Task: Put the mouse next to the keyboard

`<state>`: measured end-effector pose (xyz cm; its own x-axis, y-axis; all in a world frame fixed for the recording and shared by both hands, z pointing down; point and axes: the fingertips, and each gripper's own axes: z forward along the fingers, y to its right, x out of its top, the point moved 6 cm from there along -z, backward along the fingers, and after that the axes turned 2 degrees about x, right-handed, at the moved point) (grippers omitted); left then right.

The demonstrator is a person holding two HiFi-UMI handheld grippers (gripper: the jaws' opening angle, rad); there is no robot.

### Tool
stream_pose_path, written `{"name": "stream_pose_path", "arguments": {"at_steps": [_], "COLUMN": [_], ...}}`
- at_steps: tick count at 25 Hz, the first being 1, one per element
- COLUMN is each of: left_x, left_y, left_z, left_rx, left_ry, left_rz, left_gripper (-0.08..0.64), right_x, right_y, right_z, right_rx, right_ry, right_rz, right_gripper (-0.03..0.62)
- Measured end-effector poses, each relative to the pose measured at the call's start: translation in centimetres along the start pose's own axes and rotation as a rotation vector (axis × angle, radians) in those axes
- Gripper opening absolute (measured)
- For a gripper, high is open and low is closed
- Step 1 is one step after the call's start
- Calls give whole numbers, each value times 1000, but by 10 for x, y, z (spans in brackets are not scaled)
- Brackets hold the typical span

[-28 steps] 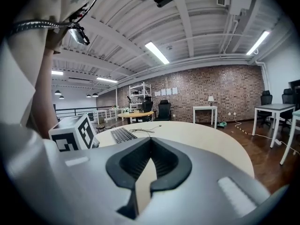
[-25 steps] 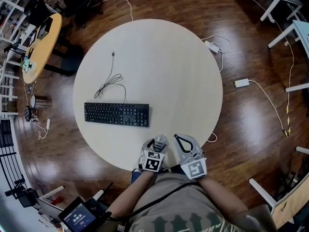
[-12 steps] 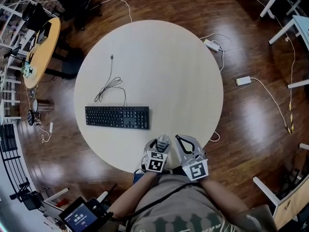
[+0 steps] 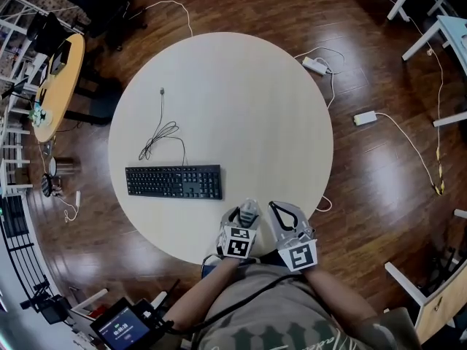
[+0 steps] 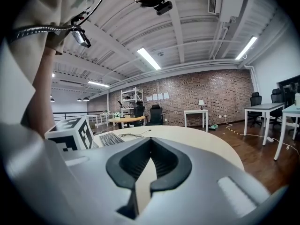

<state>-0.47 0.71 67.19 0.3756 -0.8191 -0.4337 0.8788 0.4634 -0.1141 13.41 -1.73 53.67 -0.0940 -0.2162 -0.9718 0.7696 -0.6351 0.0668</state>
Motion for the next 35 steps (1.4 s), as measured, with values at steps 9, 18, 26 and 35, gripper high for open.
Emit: {"name": "stream_pose_path", "arguments": {"at_steps": [9,18,26,35], "left_x": [23,49,55,59], "left_y": [4,17,18,25], "left_z": [15,32,33,41], "left_rx": [-17,-46,-58,-94], "left_ry": [6,28,32,48], "left_rz": [8,48,49,33], "left_gripper": [321,321,322,327], "right_x": [-5,-9,3,24], "right_y": [11,34,39,20], "right_z": [-5,-4,-13,-30], "right_rx": [-31,-79,-112,-185], "right_ry": [-36,-32,-57,-15], "right_rz": [9,8,-10,-22], "right_gripper": [5,5,5,5]}}
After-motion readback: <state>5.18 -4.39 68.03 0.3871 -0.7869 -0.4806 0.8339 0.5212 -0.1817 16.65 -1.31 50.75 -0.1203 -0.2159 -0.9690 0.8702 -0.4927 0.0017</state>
